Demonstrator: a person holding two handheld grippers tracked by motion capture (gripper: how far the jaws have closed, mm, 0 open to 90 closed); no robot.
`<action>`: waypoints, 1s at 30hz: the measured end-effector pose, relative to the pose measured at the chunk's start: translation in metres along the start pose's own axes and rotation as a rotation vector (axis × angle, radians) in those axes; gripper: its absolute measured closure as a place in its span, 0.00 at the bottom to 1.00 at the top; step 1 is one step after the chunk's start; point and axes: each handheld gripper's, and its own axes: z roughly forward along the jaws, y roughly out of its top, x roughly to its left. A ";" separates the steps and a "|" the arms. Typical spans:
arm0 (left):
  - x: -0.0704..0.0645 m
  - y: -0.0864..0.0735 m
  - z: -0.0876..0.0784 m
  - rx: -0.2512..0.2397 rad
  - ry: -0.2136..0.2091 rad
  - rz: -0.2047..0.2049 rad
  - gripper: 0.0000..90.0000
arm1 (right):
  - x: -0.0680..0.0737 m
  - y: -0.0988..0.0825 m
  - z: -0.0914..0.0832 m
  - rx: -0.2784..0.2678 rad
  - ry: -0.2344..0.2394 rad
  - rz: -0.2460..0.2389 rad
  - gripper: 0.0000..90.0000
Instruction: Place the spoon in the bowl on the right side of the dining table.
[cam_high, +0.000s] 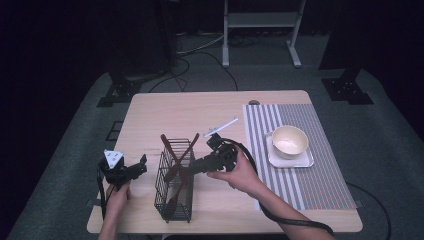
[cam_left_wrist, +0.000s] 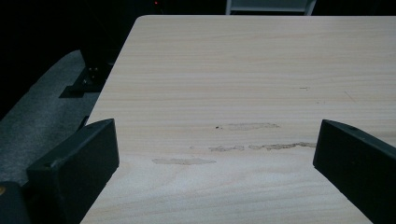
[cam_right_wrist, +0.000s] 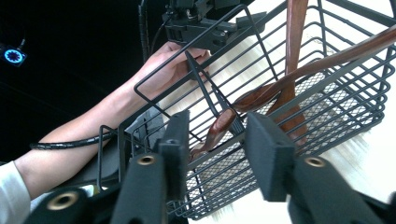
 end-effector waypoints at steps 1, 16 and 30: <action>0.000 0.000 0.000 -0.002 0.000 -0.002 0.00 | 0.000 0.000 0.000 -0.003 0.003 0.003 0.71; -0.001 0.000 0.000 0.003 0.009 0.011 0.00 | 0.010 0.002 -0.007 -0.027 -0.013 -0.030 0.92; -0.002 0.000 0.001 0.001 0.009 0.020 0.00 | 0.023 0.010 -0.030 -0.086 -0.033 -0.041 0.93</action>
